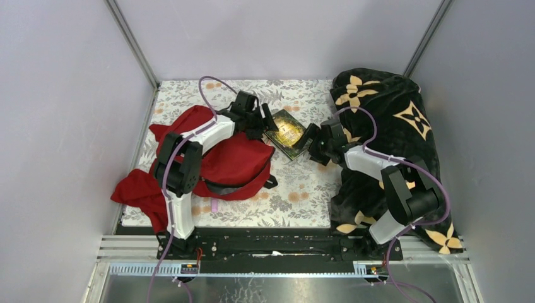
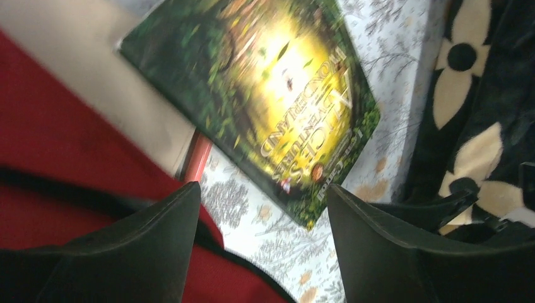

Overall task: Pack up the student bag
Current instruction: Pick up the book from the center of the board.

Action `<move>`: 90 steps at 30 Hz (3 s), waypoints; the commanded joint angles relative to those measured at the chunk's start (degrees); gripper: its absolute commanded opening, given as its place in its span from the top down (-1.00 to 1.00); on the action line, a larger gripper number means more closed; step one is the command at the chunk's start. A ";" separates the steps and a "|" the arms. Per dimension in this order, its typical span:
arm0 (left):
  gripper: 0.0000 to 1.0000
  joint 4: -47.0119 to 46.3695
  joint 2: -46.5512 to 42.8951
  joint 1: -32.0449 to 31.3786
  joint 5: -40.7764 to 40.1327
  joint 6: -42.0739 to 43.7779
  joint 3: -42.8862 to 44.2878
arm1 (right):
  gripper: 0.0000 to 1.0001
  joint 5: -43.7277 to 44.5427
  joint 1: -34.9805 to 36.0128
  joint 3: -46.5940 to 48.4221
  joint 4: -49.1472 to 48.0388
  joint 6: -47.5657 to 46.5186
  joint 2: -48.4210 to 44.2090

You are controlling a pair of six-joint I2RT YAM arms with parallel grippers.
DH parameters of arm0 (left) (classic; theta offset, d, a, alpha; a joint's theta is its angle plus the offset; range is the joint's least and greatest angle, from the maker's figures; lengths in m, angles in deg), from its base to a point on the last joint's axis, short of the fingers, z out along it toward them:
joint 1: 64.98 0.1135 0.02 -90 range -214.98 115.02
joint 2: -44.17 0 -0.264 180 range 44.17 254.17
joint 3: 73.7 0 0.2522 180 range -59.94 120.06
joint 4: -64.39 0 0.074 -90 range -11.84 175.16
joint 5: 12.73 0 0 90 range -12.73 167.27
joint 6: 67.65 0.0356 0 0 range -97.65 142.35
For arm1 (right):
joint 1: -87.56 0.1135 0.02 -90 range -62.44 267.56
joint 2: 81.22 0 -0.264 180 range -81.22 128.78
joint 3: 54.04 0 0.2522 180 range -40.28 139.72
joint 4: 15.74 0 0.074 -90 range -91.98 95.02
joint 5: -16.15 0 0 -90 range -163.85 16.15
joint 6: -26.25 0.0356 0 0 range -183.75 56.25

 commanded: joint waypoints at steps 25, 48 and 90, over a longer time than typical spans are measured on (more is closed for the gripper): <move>-0.90 -14.52 -0.31 -4.99 3.55 -20.33 -13.07 | -0.99 1.56 -7.18 47.99 22.07 -26.41 33.18; -0.64 -40.57 3.83 -3.32 6.35 -26.00 -20.26 | -0.99 -20.27 -8.37 32.47 13.58 -22.62 29.94; 1.00 31.32 -16.33 -1.90 40.29 55.52 4.66 | -0.99 -22.13 -8.94 32.25 32.61 -36.26 -12.98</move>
